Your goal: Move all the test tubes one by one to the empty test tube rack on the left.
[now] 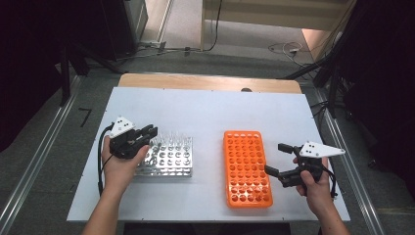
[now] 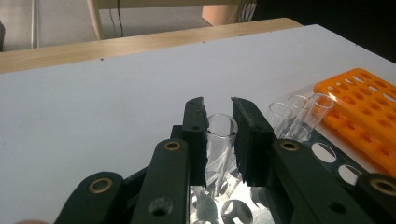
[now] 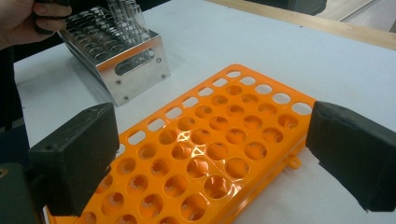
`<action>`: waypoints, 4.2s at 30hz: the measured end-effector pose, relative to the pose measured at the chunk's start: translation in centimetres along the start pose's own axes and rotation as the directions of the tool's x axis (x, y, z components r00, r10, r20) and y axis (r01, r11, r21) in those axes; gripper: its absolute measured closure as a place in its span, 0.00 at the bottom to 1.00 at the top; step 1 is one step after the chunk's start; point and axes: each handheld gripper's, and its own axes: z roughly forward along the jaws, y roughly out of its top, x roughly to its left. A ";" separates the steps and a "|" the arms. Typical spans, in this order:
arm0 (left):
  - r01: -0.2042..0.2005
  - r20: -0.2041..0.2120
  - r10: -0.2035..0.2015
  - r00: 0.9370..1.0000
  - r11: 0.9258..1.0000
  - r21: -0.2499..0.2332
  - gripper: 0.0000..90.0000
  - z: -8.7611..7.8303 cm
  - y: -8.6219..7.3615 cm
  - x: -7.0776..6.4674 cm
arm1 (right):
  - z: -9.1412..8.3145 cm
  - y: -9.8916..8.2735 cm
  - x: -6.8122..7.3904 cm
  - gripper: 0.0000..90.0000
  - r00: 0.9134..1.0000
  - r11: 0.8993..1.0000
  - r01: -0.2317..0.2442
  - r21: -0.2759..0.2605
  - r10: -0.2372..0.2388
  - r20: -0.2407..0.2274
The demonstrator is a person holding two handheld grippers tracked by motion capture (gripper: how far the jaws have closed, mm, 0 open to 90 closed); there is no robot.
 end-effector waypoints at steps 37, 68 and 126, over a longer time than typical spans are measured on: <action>0.048 0.010 -0.049 0.999 0.998 0.040 0.58 0.0 0.2 -0.1 | 0.0 0.0 0.0 0.02 1.000 1.000 0.005 0.002 -0.005 0.004; 0.058 0.177 -0.047 0.983 0.997 -0.058 0.00 -1.3 0.8 -1.2 | -0.2 -0.1 -0.2 0.01 1.000 1.000 -0.003 -0.008 0.003 0.016; 0.001 0.182 0.028 0.983 0.988 -0.156 0.00 -8.4 -5.3 1.1 | -1.5 -3.0 -3.5 0.01 0.994 0.995 -0.061 -0.077 0.068 0.082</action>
